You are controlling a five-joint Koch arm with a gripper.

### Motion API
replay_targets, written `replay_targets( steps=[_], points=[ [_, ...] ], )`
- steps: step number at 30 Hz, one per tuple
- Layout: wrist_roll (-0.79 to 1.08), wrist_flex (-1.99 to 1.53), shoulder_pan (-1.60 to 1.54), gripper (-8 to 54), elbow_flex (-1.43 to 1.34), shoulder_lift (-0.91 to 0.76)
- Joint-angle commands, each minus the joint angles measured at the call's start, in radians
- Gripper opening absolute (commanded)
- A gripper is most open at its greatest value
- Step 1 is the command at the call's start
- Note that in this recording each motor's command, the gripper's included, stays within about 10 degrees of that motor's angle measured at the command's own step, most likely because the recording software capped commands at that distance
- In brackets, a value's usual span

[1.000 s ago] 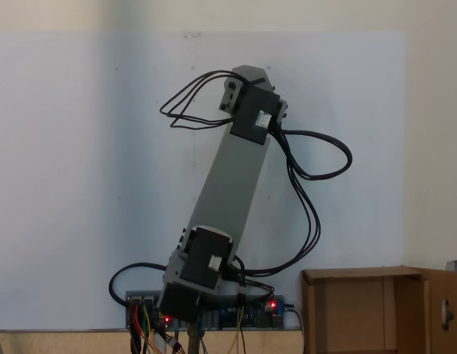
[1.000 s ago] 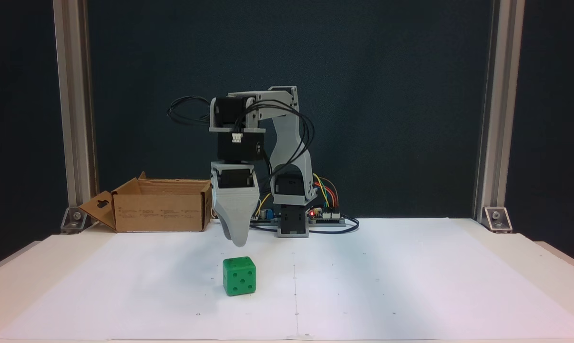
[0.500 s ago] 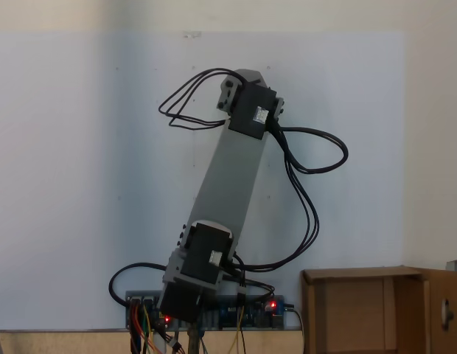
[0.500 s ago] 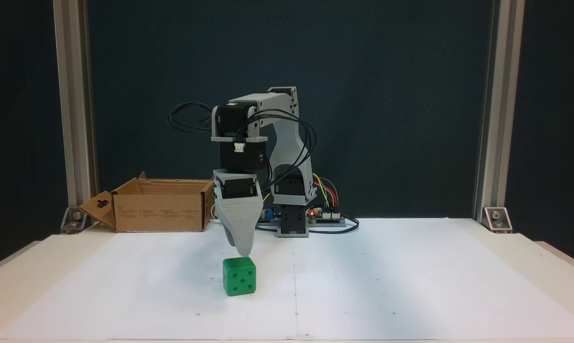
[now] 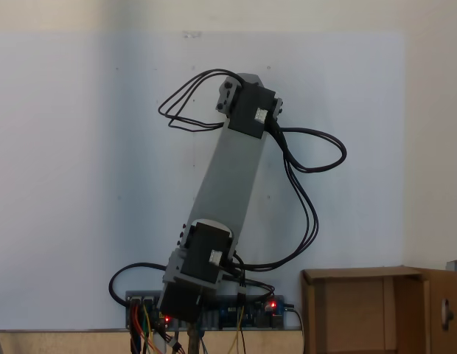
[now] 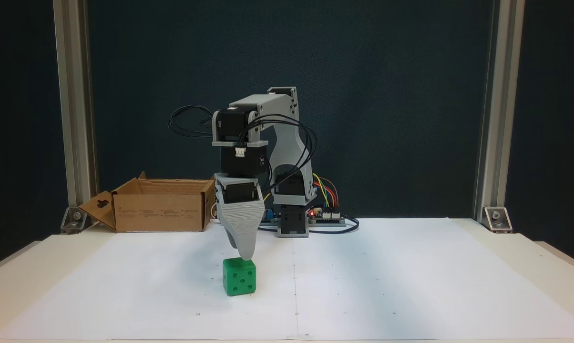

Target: Grasp a green dice and put it in the bin.

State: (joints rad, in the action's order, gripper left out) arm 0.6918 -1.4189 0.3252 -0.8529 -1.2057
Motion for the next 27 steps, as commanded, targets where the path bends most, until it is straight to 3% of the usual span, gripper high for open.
replay_targets(
  steps=[1, 27],
  points=[
    [-0.035, 0.025, 0.000, 44.5, 0.017, -0.006],
    [-0.035, 0.143, 0.011, 43.3, -0.061, 0.048]
  ],
)
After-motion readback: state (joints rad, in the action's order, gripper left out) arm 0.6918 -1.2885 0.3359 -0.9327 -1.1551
